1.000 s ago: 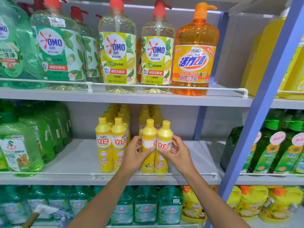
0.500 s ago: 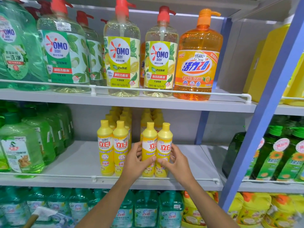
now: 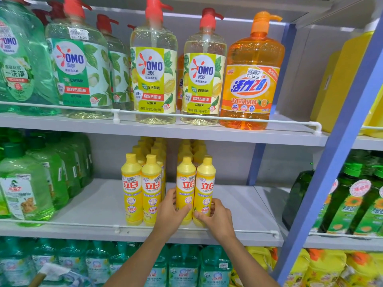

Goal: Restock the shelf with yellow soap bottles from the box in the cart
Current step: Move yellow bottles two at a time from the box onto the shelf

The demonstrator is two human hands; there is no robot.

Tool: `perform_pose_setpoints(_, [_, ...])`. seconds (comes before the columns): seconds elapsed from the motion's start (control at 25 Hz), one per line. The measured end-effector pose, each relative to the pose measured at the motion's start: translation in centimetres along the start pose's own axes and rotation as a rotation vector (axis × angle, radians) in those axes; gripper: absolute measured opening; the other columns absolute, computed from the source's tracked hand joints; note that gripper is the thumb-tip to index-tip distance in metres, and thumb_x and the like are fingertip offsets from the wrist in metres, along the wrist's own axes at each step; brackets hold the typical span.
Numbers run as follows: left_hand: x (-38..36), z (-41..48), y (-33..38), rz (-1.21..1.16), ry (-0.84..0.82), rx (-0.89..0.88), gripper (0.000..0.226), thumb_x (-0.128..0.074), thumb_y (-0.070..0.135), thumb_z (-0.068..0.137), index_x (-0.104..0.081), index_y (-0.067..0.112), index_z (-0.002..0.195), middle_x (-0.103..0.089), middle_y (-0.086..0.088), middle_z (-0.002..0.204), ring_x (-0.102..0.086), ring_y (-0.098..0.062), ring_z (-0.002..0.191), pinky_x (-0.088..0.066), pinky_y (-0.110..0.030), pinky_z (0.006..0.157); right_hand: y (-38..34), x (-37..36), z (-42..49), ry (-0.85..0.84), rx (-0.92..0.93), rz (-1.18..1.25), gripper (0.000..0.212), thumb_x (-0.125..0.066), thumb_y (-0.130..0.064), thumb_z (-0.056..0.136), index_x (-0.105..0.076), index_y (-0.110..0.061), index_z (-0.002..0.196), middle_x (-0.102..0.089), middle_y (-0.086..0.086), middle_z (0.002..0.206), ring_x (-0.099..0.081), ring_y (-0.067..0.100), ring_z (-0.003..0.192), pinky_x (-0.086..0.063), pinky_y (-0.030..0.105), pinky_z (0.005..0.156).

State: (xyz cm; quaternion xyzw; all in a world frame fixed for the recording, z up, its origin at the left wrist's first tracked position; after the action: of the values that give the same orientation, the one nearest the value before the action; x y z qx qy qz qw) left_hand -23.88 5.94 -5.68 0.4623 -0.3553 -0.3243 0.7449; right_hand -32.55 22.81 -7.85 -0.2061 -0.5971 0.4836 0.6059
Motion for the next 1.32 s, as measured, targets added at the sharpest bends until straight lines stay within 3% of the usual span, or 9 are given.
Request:
perform_pose_setpoints(0.12, [-0.4, 0.0, -1.1, 0.09, 0.071, -0.001, 0.06, -0.087, 0.026, 0.075, -0.057, 0.026, 0.127, -0.07, 0.014, 0.111, -0.067, -0.002, 0.101, -0.06, -0.033, 0.086, 0.2, -0.2, -0.3, 0.016, 0.003, 0.018, 0.062, -0.087, -0.051, 0.072, -0.059, -0.025, 0.121, -0.072, -0.01, 0.109, -0.069, 0.006, 0.098, -0.06, 0.027, 0.087])
perform_pose_setpoints(0.28, [-0.5, 0.6, -1.6, 0.16, 0.065, -0.037, 0.054, -0.083, 0.029, 0.081, -0.058, 0.028, 0.129, -0.07, 0.014, 0.113, -0.066, -0.001, 0.101, -0.059, -0.031, 0.087, 0.1, -0.2, -0.2, 0.029, 0.008, 0.025, 0.053, -0.088, -0.047, 0.074, -0.061, -0.028, 0.116, -0.072, -0.012, 0.107, -0.069, 0.003, 0.096, -0.058, 0.021, 0.085])
perform_pose_setpoints(0.56, [-0.8, 1.9, -2.7, 0.201, 0.138, 0.034, 0.044, -0.078, 0.03, 0.085, -0.057, 0.022, 0.122, -0.07, 0.006, 0.115, -0.067, -0.013, 0.102, -0.058, -0.036, 0.088, -0.1, -1.2, 1.7, 0.013, -0.018, 0.048, 0.056, -0.088, -0.045, 0.074, -0.064, -0.021, 0.119, -0.073, -0.009, 0.109, -0.07, 0.007, 0.095, -0.061, 0.03, 0.088])
perform_pose_setpoints(0.72, [-1.2, 2.5, -3.3, 0.278, 0.156, 0.009, 0.049, -0.081, 0.029, 0.083, -0.057, 0.022, 0.125, -0.069, 0.006, 0.115, -0.066, -0.012, 0.102, -0.057, -0.034, 0.089, 0.1, -1.7, 2.9, 0.036, -0.04, 0.052, 0.054, -0.087, -0.045, 0.075, -0.065, -0.021, 0.117, -0.074, -0.006, 0.109, -0.071, 0.011, 0.096, -0.061, 0.037, 0.09])
perform_pose_setpoints(1.04, [-1.7, 3.2, -3.5, 0.282, 0.161, 0.023, 0.053, -0.082, 0.028, 0.082, -0.058, 0.019, 0.128, -0.069, 0.002, 0.12, -0.065, -0.014, 0.106, -0.053, -0.028, 0.092, 0.3, -1.6, 3.7, 0.039, 0.0, 0.027, 0.057, -0.087, -0.05, 0.073, -0.064, -0.025, 0.118, -0.073, -0.008, 0.11, -0.07, 0.009, 0.096, -0.061, 0.034, 0.089])
perform_pose_setpoints(1.16, [-1.5, 3.0, -3.3, 0.295, 0.188, -0.002, 0.053, -0.083, 0.031, 0.08, -0.058, 0.022, 0.126, -0.069, 0.005, 0.117, -0.065, -0.011, 0.103, -0.055, -0.029, 0.09, -0.6, -0.9, 3.5, 0.061, 0.063, 0.076, 0.058, -0.087, -0.044, 0.075, -0.061, -0.028, 0.125, -0.069, -0.011, 0.113, -0.067, 0.006, 0.102, -0.058, 0.028, 0.09])
perform_pose_setpoints(1.32, [-1.5, 2.9, -3.3, 0.284, 0.237, 0.007, 0.05, -0.084, 0.028, 0.079, -0.06, 0.021, 0.123, -0.071, 0.003, 0.114, -0.066, -0.012, 0.1, -0.059, -0.035, 0.088, -1.1, -0.2, 3.8, 0.045, 0.077, 0.142, 0.053, -0.087, -0.033, 0.079, -0.064, -0.022, 0.126, -0.072, -0.007, 0.116, -0.068, 0.005, 0.102, -0.06, 0.031, 0.093])
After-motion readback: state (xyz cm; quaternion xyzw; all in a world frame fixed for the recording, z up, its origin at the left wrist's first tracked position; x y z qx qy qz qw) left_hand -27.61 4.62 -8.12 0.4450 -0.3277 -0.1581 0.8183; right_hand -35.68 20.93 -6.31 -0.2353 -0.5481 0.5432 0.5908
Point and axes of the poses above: each hand's wrist, its own z-axis towards the middle knuckle, its own x-axis out of the back of the hand, y = z × x, the point moved 5 cm from there along z, towards the middle knuckle
